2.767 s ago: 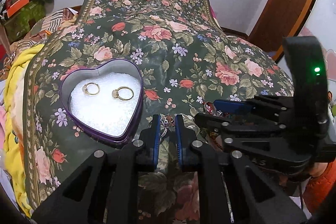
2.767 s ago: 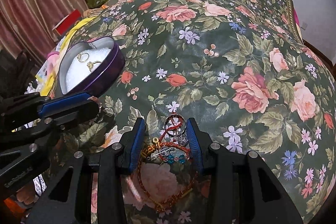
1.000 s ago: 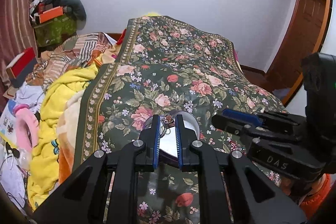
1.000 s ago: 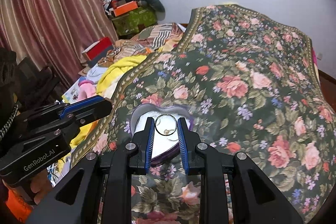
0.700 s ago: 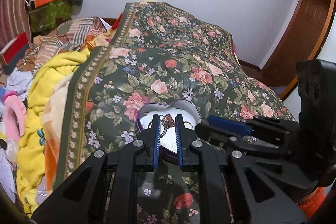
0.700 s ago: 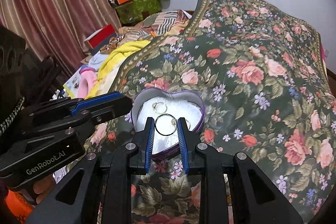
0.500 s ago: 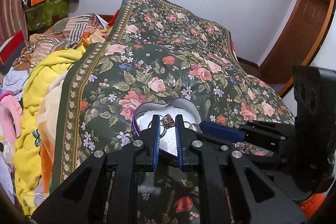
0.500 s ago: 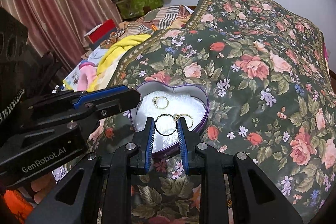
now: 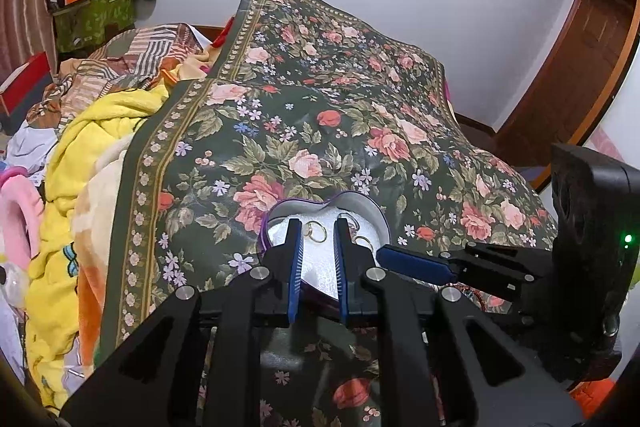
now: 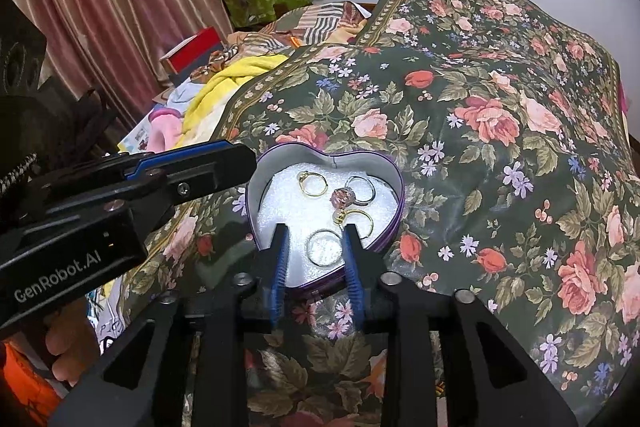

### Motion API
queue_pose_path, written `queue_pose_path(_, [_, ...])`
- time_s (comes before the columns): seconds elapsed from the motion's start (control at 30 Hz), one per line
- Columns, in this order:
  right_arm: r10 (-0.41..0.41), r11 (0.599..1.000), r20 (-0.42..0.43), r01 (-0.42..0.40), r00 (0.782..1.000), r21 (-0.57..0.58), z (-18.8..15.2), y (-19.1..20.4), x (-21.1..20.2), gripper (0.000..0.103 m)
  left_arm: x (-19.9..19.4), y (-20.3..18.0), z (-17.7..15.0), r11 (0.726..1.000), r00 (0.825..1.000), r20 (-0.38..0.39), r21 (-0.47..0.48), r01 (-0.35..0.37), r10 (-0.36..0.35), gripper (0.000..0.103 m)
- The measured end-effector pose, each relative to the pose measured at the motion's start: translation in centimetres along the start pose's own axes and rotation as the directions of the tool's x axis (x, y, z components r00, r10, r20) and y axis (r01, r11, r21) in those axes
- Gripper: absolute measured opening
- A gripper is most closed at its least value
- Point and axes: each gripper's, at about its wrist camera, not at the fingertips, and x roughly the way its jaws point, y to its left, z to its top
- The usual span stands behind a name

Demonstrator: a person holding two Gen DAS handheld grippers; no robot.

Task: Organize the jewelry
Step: 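Lift both tools away from the heart tin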

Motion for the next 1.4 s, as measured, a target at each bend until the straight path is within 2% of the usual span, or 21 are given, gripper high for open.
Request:
queue_pose_path(0.03, [-0.007, 1.0, 0.004, 0.007, 1.0, -0.002, 0.0, 0.0, -0.1, 0.037, -0.1, 0.1, 0.0, 1.0, 1.0, 0.001, -0.001, -0.004, 0.004, 0.013])
queue_pose_path(0.1, [-0.019, 1.0, 0.016, 0.019, 1.0, -0.005, 0.0, 0.1, -0.5, 0.038, -0.3, 0.2, 0.0, 1.0, 1.0, 0.002, -0.003, -0.013, 0.013, 0.013])
queue_pose_path(0.33, [-0.036, 0.999, 0.052, 0.035, 0.998, 0.015, 0.3, -0.5, -2.2, 0.038, -1.4, -0.1, 0.0, 0.999, 0.999, 0.016, 0.003, -0.035, 0.034, 0.013])
queue_pose_path(0.67, [-0.092, 0.994, 0.125, 0.085, 0.988, 0.065, 0.0, -2.4, -5.8, 0.038, -3.6, -2.5, 0.1, 0.998, 0.998, 0.046, 0.05, -0.048, 0.046, 0.013])
queue_pose_path(0.83, [-0.131, 0.988, 0.153, 0.116, 0.98, 0.102, -0.8, -4.2, -7.9, 0.038, -4.3, -4.4, 0.0, 0.996, 0.997, 0.057, 0.077, -0.047, 0.043, 0.028])
queue_pose_path(0.9, [-0.155, 0.983, 0.16, 0.136, 0.975, 0.122, -1.3, -5.2, -8.7, 0.038, -4.4, -5.3, -0.1, 0.994, 0.998, 0.056, 0.096, -0.044, 0.038, 0.028])
queue_pose_path(1.17, [-0.247, 0.953, 0.146, 0.213, 0.958, 0.214, -3.9, -9.7, -11.0, 0.039, -3.3, -9.2, -1.2, 0.985, 1.0, 0.009, 0.175, -0.014, 0.012, 0.033])
queue_pose_path(1.4, [-0.282, 0.931, 0.101, 0.247, 0.954, 0.27, -6.3, -12.4, -11.6, 0.039, -0.6, -11.9, -3.0, 0.972, 0.996, -0.084, 0.233, 0.032, -0.012, 0.035])
